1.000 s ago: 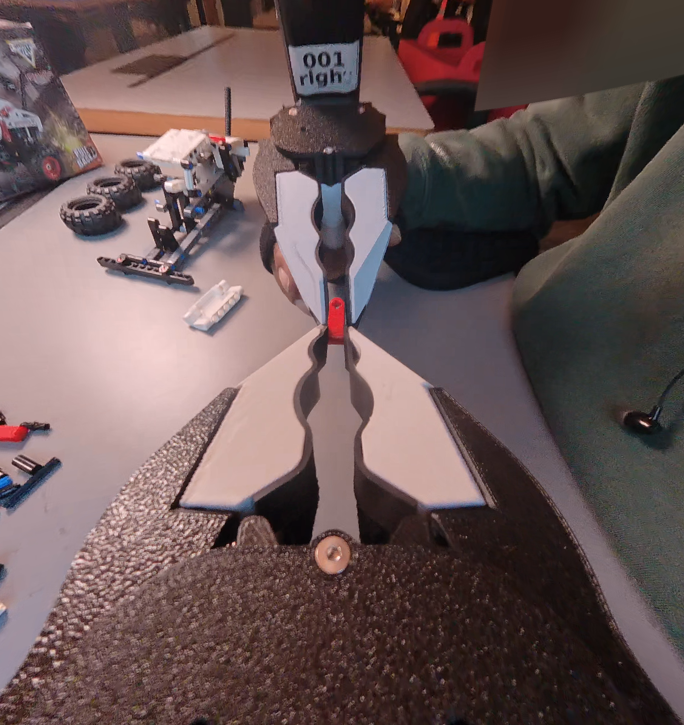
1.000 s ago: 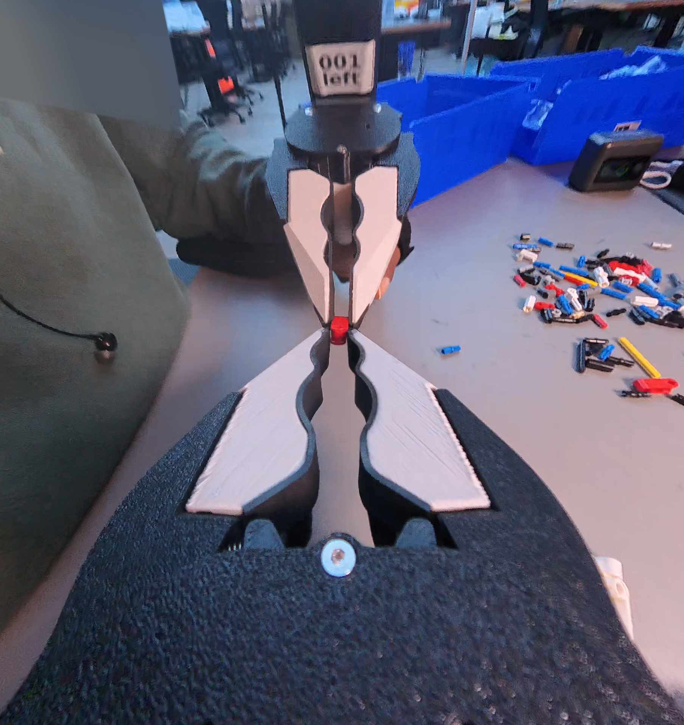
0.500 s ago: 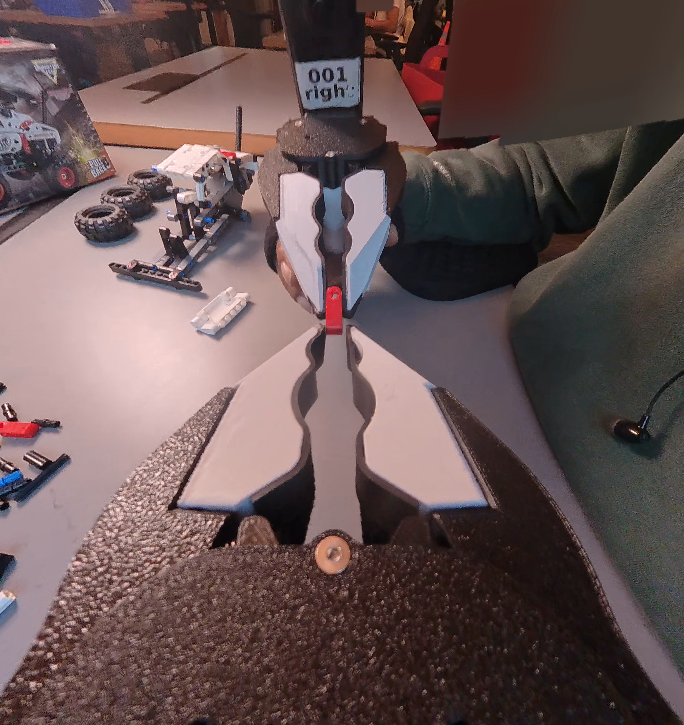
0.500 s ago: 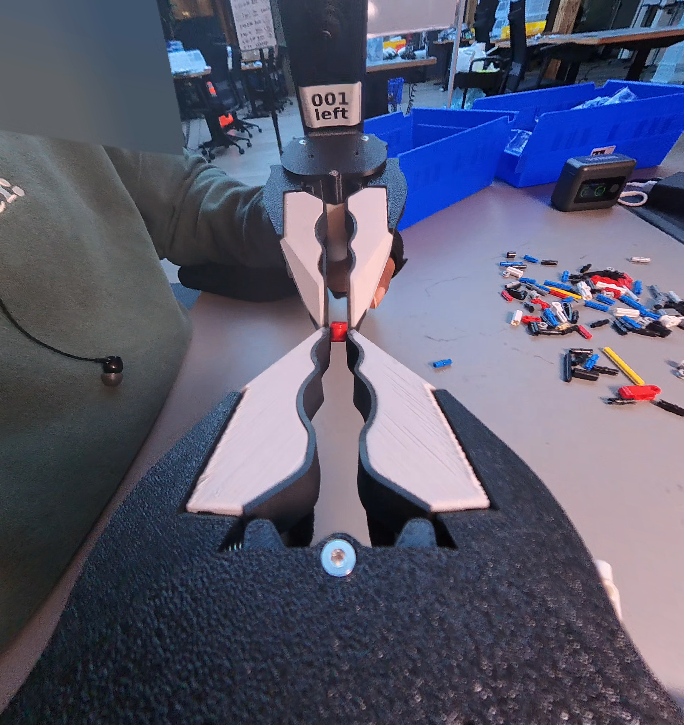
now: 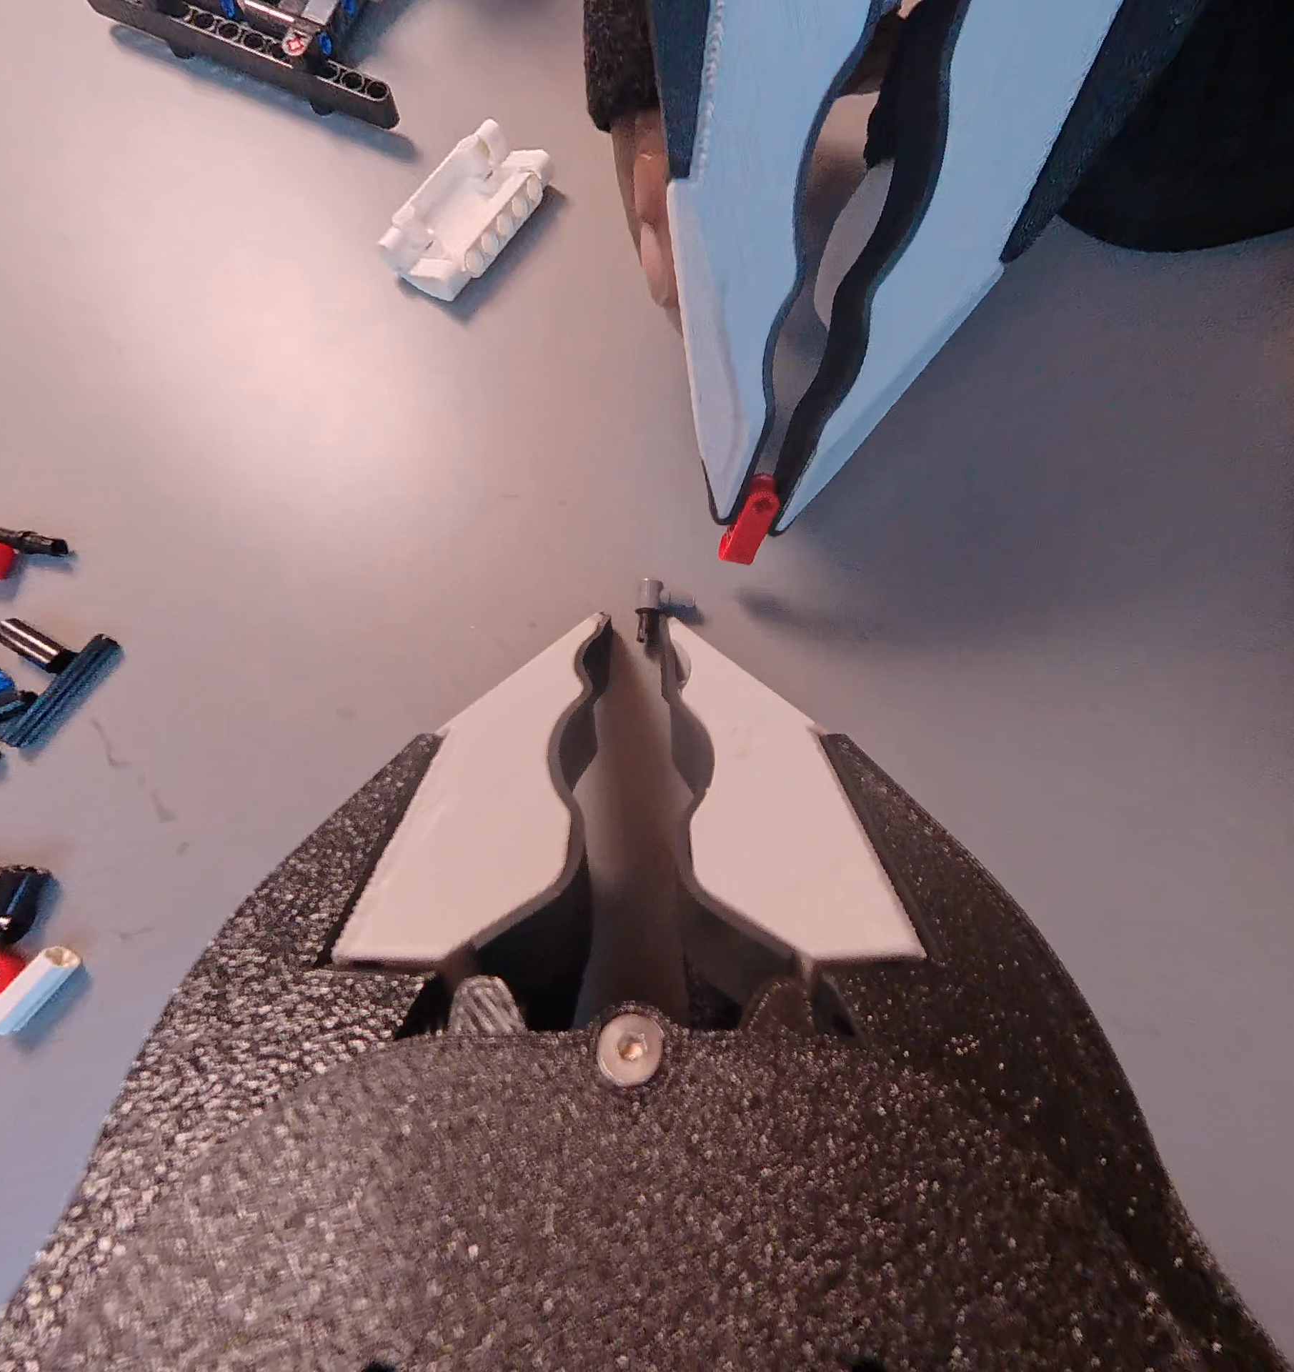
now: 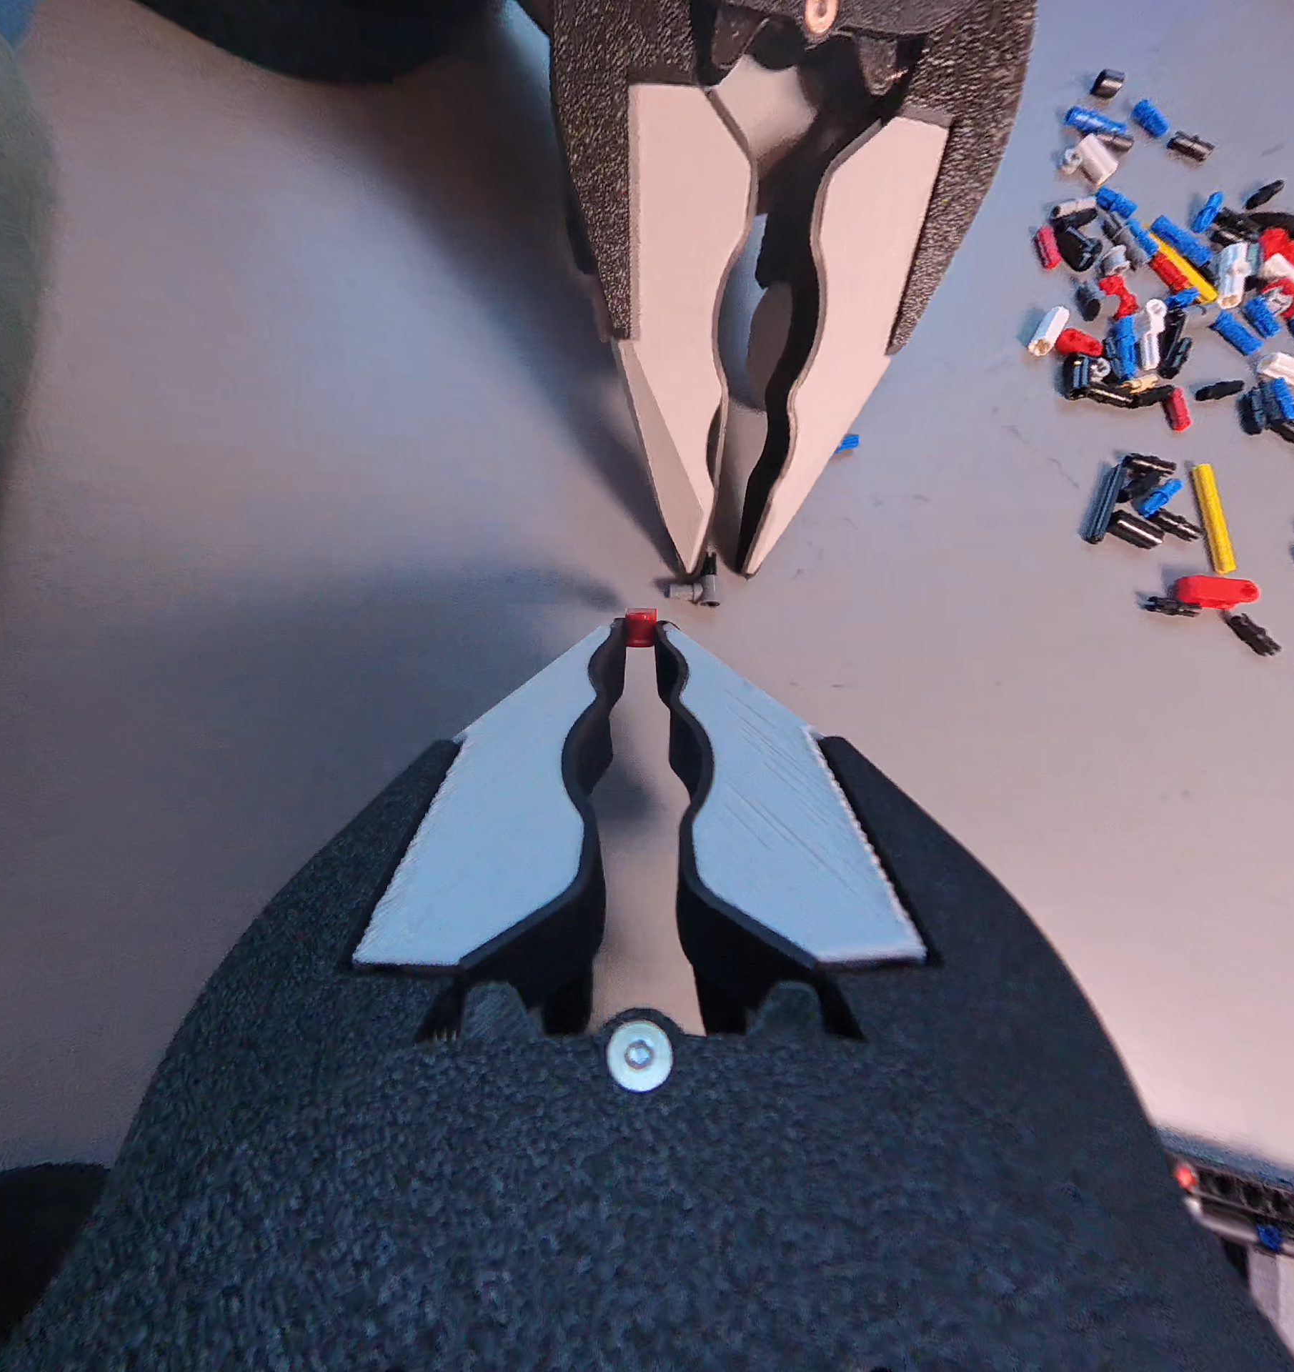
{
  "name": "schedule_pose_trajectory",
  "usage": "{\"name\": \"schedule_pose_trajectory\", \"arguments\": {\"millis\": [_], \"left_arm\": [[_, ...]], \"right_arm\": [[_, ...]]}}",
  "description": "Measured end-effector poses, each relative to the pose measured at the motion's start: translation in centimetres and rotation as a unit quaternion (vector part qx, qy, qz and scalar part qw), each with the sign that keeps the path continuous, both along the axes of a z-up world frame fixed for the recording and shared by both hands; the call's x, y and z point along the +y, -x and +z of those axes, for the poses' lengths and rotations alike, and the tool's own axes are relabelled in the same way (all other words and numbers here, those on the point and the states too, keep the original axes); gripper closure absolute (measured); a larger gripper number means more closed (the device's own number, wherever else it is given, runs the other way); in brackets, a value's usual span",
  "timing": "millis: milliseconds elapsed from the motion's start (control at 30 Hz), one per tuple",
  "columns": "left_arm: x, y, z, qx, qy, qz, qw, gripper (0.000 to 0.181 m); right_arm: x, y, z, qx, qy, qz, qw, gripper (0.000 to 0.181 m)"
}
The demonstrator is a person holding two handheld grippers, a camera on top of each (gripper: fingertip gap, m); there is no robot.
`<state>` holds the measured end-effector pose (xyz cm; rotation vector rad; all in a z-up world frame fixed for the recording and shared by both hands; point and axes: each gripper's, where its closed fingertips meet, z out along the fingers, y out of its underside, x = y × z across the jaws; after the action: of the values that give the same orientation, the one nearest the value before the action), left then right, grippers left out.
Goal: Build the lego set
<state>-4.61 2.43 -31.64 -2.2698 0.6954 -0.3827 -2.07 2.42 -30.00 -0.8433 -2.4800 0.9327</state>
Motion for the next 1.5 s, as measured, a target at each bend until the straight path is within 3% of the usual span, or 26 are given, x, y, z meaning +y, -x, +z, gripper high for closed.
{"name": "schedule_pose_trajectory", "arguments": {"millis": [133, 500, 900, 1133, 1500], "left_arm": [[0.3, -0.1, 0.0, 0.003, -0.004, -0.005, 1.0, 0.177], [-0.1, -0.9, 0.1, -0.009, 0.036, -0.009, 0.999, 0.178], [-1.0, -1.5, 0.4, 0.063, 0.008, -0.047, 0.997, 0.178], [-1.4, -1.7, 0.3, 0.088, 0.002, -0.059, 0.994, 0.178], [-2.0, -3.0, 1.4, 0.088, 0.026, -0.099, 0.991, 0.178]], "right_arm": [[-0.2, 0.3, -0.8, -0.021, -0.029, 0.016, 0.999, 0.174], [-0.4, 0.6, -0.8, -0.022, -0.05, 0.018, 0.998, 0.174], [-1.2, -0.1, -0.8, 0.012, -0.11, 0.039, 0.993, 0.174], [-1.4, -0.3, -0.9, 0.01, -0.098, 0.023, 0.995, 0.174], [-2.2, -1.0, -1.1, -0.004, -0.083, 0.054, 0.995, 0.175]]}}
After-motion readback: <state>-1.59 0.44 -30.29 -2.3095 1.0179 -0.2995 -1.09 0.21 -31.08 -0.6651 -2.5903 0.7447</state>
